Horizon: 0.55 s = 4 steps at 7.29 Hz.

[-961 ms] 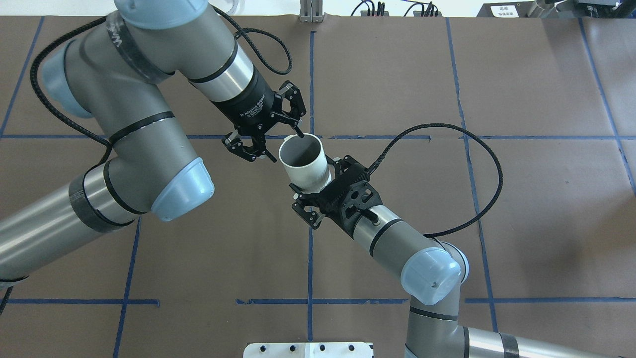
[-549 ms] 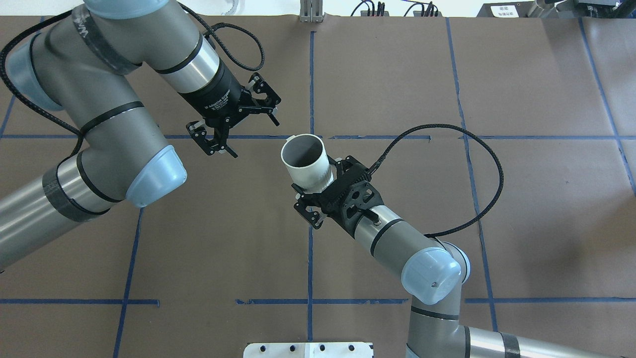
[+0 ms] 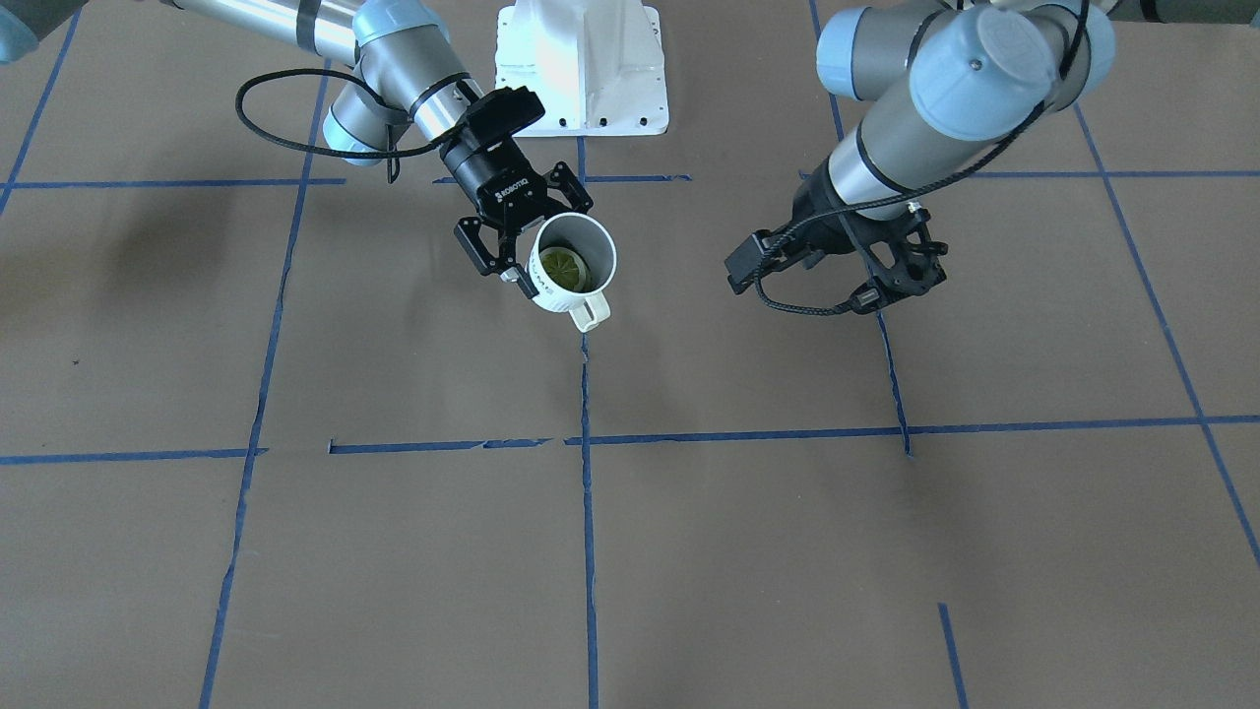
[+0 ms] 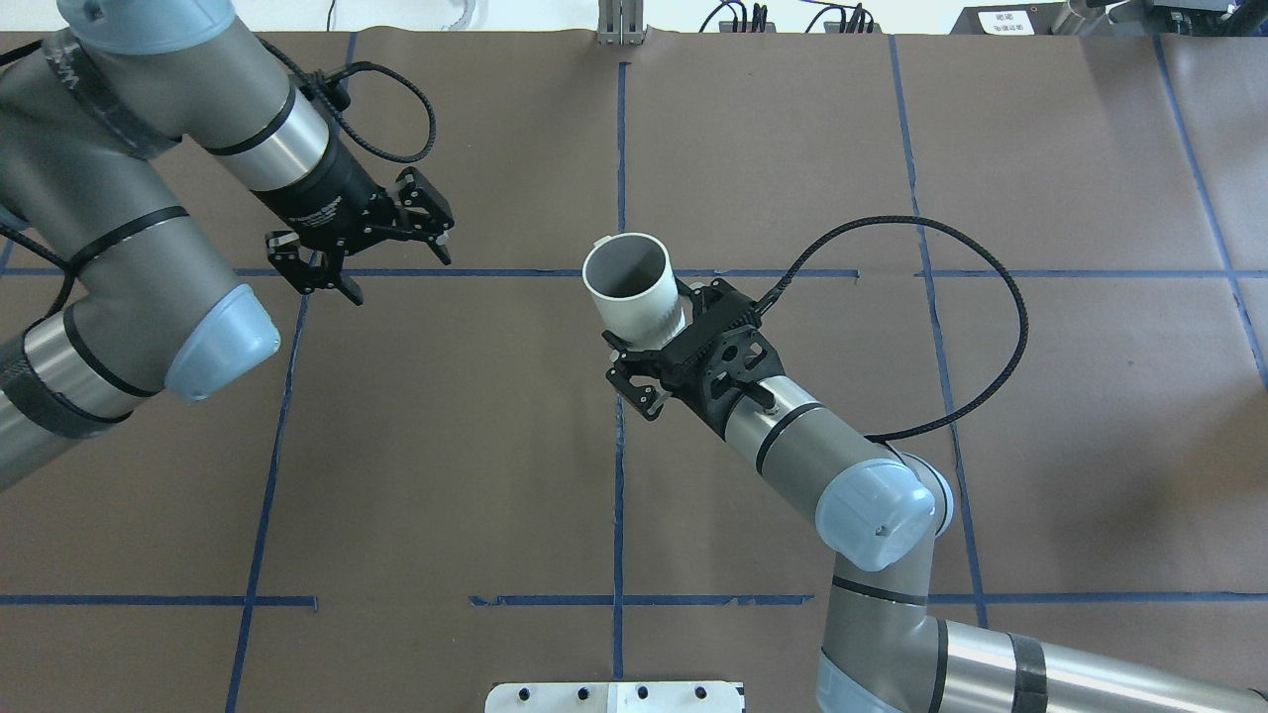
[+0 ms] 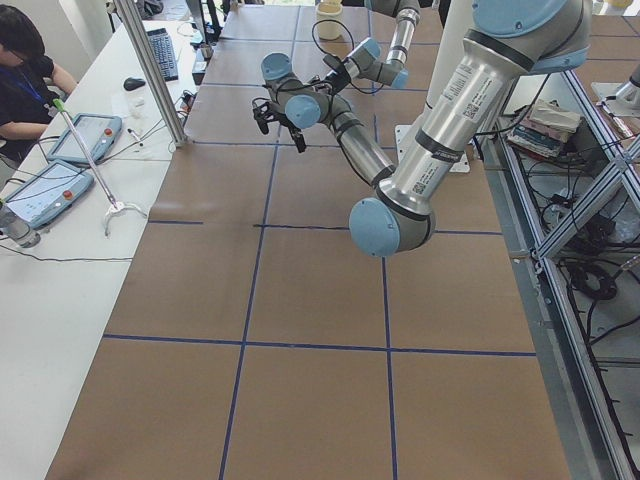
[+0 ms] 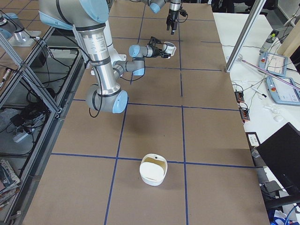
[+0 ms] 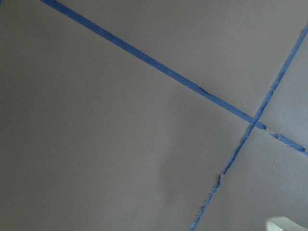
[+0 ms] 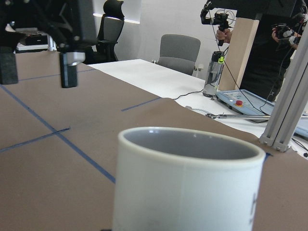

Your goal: Left arm hands cup to right arm to dump lemon

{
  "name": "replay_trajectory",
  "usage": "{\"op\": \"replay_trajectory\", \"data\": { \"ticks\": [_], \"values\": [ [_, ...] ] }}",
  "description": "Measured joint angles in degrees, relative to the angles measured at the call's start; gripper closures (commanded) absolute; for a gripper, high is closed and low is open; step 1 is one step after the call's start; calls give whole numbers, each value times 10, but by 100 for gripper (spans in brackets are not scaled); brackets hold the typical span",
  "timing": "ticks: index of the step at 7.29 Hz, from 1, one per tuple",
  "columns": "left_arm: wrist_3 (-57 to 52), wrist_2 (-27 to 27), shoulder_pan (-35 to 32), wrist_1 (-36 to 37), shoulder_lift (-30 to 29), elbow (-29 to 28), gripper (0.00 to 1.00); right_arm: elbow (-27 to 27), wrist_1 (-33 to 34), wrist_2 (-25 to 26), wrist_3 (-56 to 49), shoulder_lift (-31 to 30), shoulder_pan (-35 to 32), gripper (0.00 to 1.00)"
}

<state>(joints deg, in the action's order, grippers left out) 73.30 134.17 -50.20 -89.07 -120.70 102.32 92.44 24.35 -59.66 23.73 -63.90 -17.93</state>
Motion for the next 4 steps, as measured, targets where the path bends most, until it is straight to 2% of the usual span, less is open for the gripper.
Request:
{"op": "replay_trajectory", "data": {
  "ticks": [3, 4],
  "values": [
    [-310, -7, -70, 40, 115, 41, 0, 13, -16, 23, 39, -76, -30, 81],
    [-395, -11, -99, 42, 153, 47, 0, 31, -54, 28, 48, -126, -35, 81]
  ]
}}
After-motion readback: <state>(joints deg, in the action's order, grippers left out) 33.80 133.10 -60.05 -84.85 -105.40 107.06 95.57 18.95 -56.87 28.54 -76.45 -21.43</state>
